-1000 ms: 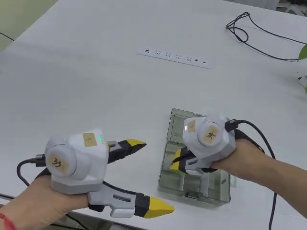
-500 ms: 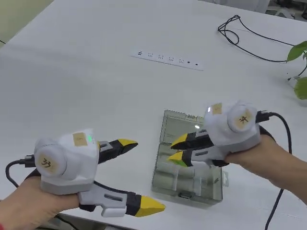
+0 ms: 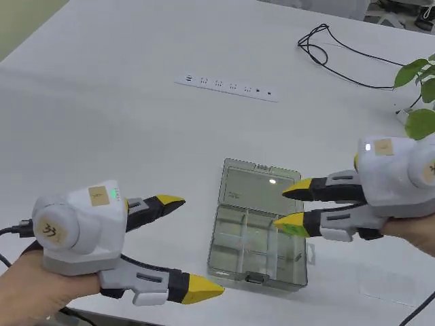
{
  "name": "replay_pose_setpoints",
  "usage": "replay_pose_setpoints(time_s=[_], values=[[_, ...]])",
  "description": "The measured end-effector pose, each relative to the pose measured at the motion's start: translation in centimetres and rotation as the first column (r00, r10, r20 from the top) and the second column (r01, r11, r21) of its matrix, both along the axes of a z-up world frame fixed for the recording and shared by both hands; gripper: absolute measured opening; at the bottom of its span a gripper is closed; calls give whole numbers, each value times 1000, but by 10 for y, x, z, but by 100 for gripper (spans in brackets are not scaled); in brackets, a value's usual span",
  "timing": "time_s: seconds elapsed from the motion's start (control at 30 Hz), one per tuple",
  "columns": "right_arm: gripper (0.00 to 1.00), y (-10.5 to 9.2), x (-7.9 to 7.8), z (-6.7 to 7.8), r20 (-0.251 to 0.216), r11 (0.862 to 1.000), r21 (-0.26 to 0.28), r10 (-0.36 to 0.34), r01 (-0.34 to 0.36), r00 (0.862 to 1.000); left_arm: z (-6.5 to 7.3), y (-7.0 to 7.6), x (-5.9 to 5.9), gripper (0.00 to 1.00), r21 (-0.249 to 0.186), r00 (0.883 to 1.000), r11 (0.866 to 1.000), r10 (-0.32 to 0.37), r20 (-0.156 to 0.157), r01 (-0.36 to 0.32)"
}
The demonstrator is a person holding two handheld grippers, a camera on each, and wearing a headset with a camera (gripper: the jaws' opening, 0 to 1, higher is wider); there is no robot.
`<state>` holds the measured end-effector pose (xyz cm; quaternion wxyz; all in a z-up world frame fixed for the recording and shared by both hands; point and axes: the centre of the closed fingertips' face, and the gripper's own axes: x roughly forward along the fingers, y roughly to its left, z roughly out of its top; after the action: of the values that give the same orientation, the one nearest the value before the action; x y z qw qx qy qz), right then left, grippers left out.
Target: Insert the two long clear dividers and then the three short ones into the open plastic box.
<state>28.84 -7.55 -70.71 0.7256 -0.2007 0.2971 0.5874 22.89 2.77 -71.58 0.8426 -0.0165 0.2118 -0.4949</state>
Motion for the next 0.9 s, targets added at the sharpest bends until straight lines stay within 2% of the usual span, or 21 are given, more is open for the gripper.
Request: replay_pose_setpoints(time_s=[0.13, 0.27, 0.4, 0.53, 0.63, 0.8, 0.9], values=[[43, -28, -2, -5, -10, 999, -23, -30, 29, 1000, 0, -1, 1, 92, -2, 1000, 1000, 1, -4, -1], [46, -54, -8, -14, -13, 997, -64, -45, 44, 999, 1, -3, 0, 92, -3, 1000, 1000, -5, -4, 5], [48, -78, -14, -24, -2, 993, -117, -29, 28, 1000, 1, -5, 0, 92, -1, 1000, 1000, -9, -5, 9], [51, -99, -19, -36, -18, 986, -167, -29, 26, 999, 2, -5, 1, 92, -1, 1000, 1000, -9, -4, 9], [53, -118, -25, -48, -22, 973, -232, -7, 2, 1000, 2, -5, 2, 92, -1, 1000, 1000, -10, -5, 10], [56, -135, -30, -64, -34, 955, -295, 20, -29, 999, 0, -4, 2, 92, 2, 1000, 1000, -7, -10, 7], [57, -147, -32, -76, -45, 938, -344, 39, -52, 998, 0, -3, 2, 92, 5, 1000, 1000, -6, -13, 6]])
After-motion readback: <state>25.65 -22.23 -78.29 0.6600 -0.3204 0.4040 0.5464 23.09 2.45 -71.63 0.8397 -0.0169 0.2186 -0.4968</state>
